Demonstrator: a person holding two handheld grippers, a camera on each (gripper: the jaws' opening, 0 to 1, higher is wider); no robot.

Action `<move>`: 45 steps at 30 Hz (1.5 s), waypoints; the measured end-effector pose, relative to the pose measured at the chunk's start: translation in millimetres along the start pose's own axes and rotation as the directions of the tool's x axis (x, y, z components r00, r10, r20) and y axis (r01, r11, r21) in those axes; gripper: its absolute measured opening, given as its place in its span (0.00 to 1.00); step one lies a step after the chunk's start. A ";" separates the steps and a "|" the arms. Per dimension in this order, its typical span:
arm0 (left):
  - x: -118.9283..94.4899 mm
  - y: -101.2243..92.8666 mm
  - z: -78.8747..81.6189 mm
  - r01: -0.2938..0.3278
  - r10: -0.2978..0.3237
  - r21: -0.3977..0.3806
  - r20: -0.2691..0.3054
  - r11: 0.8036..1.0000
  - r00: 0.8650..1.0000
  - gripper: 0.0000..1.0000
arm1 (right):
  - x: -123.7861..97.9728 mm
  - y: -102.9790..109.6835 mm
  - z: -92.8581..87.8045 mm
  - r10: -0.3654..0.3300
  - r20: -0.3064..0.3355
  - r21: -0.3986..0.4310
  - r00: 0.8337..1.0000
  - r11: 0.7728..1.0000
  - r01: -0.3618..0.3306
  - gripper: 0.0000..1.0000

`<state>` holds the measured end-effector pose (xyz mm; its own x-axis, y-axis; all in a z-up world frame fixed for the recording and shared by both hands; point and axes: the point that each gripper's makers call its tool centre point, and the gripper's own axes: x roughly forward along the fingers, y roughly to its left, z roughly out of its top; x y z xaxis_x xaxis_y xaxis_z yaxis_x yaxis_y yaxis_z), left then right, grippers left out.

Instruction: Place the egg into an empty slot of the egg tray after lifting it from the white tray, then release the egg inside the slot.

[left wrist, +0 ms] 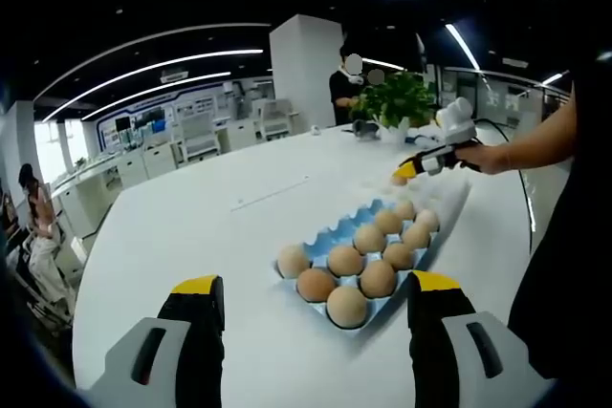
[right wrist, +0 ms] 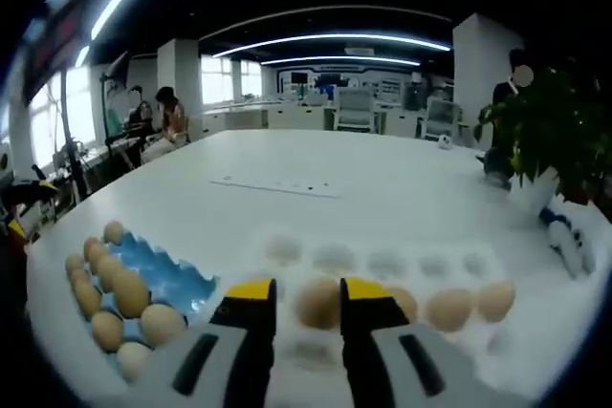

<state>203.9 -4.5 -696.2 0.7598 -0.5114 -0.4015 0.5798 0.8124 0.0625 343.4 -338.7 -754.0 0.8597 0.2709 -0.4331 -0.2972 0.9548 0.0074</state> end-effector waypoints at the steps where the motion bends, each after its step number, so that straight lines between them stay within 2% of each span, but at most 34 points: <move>1: -0.1 -0.2 0.1 0.001 -0.001 0.000 0.000 1.000 1.000 0.80 | 0.1 -1.1 -1.4 -0.004 -0.004 0.004 1.000 1.000 0.004 0.26; 4: -0.7 -0.2 -0.2 -0.001 0.001 0.001 -0.002 1.000 1.000 0.80 | 5.1 -5.6 -9.1 -0.008 -0.027 0.026 1.000 1.000 0.008 0.26; 13: -2.4 0.3 -0.8 -0.008 0.008 -0.002 -0.003 1.000 1.000 0.80 | 12.9 -2.2 -14.5 0.000 -0.043 0.026 0.999 1.000 0.001 0.28; 22: -3.2 -0.2 -2.6 -0.005 0.005 -0.004 -0.008 1.000 1.000 0.80 | 15.4 -2.6 -17.0 -0.011 -0.057 -0.056 0.998 0.998 0.008 0.26; 31: -3.9 1.5 -2.3 -0.009 0.009 -0.007 -0.004 1.000 1.000 0.80 | 15.5 -2.3 -16.4 -0.017 -0.047 -0.059 0.999 0.998 0.014 0.28; 34: -3.8 1.4 -1.0 -0.009 0.009 -0.005 -0.001 1.000 1.000 0.79 | 15.6 -3.2 -12.6 -0.025 -0.026 -0.034 0.999 0.999 0.024 0.29; 38: -3.4 2.2 0.2 -0.011 0.011 -0.003 0.001 1.000 1.000 0.79 | 21.0 0.1 -16.5 -0.020 -0.040 -0.076 0.999 0.997 0.017 0.30; 39: -3.3 2.1 0.3 -0.010 0.010 -0.003 0.000 1.000 1.000 0.79 | 20.4 0.5 -16.7 -0.021 -0.046 -0.116 0.999 0.993 0.016 0.30; 41: -2.9 2.0 0.3 -0.009 0.009 -0.001 -0.001 1.000 1.000 0.79 | 19.9 -0.8 -16.2 -0.021 -0.044 -0.089 0.999 0.996 0.017 0.30; 45: -1.1 1.1 0.7 -0.005 0.005 -0.002 -0.001 1.000 1.000 0.79 | 20.3 -1.2 -16.9 -0.018 -0.042 -0.114 0.999 0.993 0.014 0.29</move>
<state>203.9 -3.2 -695.0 0.7621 -0.5073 -0.4024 0.5758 0.8151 0.0630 354.2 -336.5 -778.0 0.8468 0.2479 -0.4705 -0.3308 0.9383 -0.1011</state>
